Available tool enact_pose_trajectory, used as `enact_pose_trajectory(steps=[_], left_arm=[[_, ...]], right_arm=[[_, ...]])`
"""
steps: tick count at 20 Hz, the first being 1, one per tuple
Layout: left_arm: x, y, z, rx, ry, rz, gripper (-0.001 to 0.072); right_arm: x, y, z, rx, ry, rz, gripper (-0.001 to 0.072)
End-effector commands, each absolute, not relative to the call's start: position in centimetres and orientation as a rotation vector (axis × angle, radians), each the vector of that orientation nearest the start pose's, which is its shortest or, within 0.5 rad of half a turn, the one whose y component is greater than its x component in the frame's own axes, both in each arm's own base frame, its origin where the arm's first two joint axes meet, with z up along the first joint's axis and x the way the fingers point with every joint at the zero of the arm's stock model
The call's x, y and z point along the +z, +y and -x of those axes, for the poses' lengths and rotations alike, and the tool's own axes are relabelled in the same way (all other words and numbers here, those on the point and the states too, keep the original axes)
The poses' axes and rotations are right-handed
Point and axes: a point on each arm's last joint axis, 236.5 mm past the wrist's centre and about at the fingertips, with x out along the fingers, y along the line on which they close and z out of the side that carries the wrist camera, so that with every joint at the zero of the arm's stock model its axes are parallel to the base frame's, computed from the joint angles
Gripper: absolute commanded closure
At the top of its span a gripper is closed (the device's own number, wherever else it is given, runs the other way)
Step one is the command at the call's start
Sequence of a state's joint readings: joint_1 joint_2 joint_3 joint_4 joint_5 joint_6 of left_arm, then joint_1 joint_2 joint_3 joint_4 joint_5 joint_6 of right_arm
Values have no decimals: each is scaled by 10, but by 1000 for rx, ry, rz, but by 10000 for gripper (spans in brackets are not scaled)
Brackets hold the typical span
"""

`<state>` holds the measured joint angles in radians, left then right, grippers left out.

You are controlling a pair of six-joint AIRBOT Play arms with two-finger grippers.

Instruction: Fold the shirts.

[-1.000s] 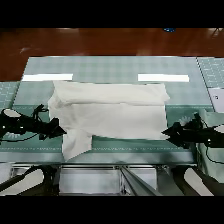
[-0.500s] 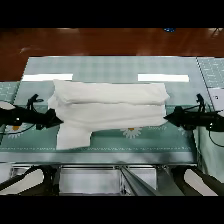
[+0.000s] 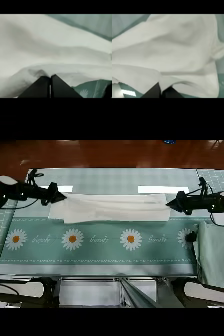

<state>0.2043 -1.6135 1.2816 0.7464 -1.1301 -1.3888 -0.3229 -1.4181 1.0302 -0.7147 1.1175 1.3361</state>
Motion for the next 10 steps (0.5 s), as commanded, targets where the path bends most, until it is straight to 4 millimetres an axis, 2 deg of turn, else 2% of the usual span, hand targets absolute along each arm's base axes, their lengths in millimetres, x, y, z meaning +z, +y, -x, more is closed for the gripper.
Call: enact_pose_trajectory(steps=[1,4,8,9,10], left_arm=[[-23,-73,-497,-335,1273,834,679],[-45,-72,-508,-345,1314,843,679],[-76,-69,-513,-319,1335,854,678],[-80,-67,-516,-312,1325,852,652],[-80,-68,-516,-312,1323,851,518]], right_arm=[[-28,28,-447,228,1198,-886,688],[-41,23,-473,220,1188,-892,688],[-60,18,-502,190,1153,-949,687],[-63,17,-508,184,1138,-969,686],[-66,14,-513,166,1119,-977,586]])
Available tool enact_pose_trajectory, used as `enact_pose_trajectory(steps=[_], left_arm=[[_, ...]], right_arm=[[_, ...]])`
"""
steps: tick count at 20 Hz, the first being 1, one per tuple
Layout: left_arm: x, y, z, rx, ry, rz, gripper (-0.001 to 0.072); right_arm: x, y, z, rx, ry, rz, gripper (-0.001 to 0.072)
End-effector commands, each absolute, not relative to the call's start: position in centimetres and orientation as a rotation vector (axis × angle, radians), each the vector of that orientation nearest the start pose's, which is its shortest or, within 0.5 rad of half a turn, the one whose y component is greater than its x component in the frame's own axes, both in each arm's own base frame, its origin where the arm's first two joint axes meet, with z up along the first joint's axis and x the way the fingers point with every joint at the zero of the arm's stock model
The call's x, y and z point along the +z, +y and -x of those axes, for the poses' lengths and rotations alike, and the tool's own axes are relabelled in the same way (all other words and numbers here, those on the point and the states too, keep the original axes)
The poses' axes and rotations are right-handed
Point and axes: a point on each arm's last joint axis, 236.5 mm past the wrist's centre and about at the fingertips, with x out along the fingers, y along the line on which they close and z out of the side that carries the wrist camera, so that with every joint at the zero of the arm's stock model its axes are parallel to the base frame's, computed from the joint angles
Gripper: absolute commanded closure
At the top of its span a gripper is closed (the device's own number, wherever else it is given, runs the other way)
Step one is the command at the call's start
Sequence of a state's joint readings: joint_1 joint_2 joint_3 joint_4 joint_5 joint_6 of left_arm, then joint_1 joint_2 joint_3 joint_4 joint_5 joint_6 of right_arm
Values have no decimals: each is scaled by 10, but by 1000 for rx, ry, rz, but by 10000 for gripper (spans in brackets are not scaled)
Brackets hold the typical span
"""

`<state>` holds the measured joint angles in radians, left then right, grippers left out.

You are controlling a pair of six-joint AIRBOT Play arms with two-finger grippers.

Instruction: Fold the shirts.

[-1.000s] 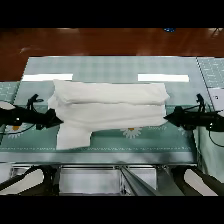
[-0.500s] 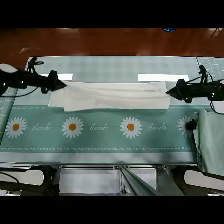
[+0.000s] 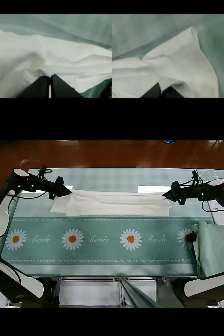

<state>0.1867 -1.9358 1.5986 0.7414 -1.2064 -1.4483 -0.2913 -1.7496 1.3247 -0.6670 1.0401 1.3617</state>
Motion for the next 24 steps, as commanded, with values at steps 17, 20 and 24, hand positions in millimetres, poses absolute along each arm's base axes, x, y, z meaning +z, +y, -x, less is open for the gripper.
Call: enact_pose_trajectory(steps=[17,20,24], left_arm=[[99,-49,-451,-398,899,385,201],[71,-84,-415,-431,944,374,201],[54,-110,-399,-481,998,364,201]], right_arm=[[-70,-68,-460,25,1244,-856,301],[-89,-39,-469,98,1270,-888,295],[-113,-5,-461,169,1367,-898,292]])
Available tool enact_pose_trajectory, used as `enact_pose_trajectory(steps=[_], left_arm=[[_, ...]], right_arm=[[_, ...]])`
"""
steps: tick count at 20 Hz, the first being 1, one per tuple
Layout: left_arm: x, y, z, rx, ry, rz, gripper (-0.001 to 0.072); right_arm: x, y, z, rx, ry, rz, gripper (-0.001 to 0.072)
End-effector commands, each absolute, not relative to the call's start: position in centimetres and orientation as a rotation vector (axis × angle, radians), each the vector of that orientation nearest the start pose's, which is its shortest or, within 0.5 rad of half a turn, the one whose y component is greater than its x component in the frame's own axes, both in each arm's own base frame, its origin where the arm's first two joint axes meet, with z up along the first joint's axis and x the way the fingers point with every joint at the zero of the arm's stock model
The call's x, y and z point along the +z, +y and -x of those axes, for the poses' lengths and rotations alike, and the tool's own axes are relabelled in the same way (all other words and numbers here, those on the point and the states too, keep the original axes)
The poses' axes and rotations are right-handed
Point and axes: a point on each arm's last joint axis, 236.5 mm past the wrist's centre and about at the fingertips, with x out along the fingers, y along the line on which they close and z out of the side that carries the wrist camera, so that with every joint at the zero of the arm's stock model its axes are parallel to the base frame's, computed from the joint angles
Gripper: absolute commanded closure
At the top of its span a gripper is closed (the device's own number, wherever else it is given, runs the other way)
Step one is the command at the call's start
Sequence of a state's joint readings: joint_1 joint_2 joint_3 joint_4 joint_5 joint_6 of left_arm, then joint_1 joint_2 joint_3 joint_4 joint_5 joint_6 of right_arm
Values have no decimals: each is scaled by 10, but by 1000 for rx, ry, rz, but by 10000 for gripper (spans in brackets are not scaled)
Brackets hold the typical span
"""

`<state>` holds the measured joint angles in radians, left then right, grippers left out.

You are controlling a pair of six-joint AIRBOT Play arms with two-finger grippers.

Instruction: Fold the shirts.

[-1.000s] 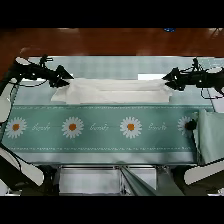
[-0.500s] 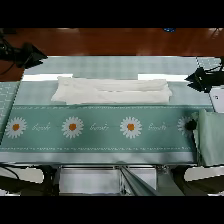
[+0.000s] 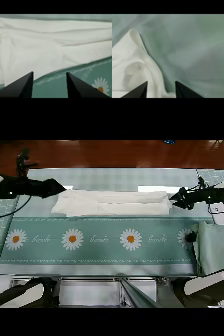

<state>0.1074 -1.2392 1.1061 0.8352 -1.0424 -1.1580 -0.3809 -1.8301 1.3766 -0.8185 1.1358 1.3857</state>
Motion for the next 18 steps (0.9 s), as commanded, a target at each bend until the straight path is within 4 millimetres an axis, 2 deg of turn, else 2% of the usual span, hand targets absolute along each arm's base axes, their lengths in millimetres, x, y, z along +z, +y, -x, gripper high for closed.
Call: enact_pose_trajectory(steps=[1,3,4,5,6,8,9,10,11,13,15,17,18], left_arm=[[55,-114,-401,-485,989,362,201],[58,-120,-404,-491,971,369,201],[60,-122,-405,-493,963,370,201],[61,-125,-406,-496,954,372,201],[62,-126,-408,-495,947,370,201],[65,-129,-409,-500,937,390,203],[66,-130,-409,-502,937,391,279],[65,-133,-408,-509,940,389,539],[66,-138,-407,-525,939,384,675],[69,-158,-405,-565,921,358,679],[76,-183,-415,-578,847,321,679],[80,-222,-429,-587,791,338,679],[75,-253,-428,-635,811,327,679]], right_arm=[[-116,7,-459,204,1386,-896,292],[-111,32,-462,280,1378,-887,297],[-106,44,-466,312,1369,-890,382],[-102,53,-467,338,1368,-883,513],[-93,61,-468,383,1362,-856,676],[-69,64,-468,415,1335,-811,688],[-54,56,-466,399,1317,-758,688],[-37,46,-463,372,1293,-686,688],[-16,34,-458,326,1256,-605,688],[28,18,-437,259,1174,-489,689],[60,13,-397,230,1133,-417,688],[84,20,-356,217,1086,-403,688],[94,27,-339,221,1060,-406,688]])
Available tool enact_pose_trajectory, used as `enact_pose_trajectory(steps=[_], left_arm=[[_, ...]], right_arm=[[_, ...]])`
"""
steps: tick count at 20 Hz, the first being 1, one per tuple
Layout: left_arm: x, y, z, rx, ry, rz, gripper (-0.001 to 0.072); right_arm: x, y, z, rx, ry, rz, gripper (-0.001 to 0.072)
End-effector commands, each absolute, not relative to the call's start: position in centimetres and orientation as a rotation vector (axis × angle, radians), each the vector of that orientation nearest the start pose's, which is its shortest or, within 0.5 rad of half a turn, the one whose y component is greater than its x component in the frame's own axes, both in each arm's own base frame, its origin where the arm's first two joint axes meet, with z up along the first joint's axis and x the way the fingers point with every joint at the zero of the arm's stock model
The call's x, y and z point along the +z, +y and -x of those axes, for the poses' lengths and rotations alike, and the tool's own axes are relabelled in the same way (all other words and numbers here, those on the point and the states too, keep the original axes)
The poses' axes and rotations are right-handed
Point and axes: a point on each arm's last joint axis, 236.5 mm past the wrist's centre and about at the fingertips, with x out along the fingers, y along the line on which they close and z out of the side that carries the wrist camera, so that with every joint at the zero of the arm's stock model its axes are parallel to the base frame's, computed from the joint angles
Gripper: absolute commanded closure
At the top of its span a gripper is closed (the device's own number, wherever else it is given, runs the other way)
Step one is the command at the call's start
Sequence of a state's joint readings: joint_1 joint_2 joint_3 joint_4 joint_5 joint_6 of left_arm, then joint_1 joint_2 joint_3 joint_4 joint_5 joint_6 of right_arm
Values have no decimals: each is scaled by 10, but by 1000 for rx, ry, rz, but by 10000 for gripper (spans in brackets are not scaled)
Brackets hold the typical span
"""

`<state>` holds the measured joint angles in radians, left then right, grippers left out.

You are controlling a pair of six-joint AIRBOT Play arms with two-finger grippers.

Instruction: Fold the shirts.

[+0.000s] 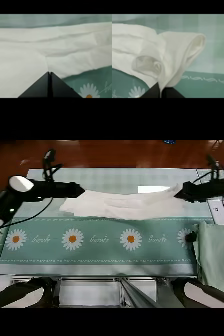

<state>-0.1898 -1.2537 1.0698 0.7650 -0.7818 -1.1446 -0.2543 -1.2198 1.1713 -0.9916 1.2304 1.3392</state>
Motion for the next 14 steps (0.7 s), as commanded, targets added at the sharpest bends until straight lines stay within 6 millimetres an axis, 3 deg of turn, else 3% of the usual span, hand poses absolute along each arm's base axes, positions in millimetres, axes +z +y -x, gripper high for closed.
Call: enact_pose_trajectory(steps=[1,4,6,10,12,14], left_arm=[[66,-286,-423,-691,850,314,679],[26,-384,-395,-828,1041,324,679],[2,-431,-372,-903,1146,302,680],[-43,-494,-312,-954,1373,307,680],[-50,-522,-273,-1026,1423,288,679],[-50,-539,-255,-1059,1414,266,679]], right_arm=[[105,35,-322,234,1035,-417,688],[136,62,-290,300,946,-458,688],[158,72,-281,330,880,-468,688],[183,91,-273,404,811,-514,688],[191,96,-275,432,784,-531,688],[194,97,-277,437,769,-534,688]])
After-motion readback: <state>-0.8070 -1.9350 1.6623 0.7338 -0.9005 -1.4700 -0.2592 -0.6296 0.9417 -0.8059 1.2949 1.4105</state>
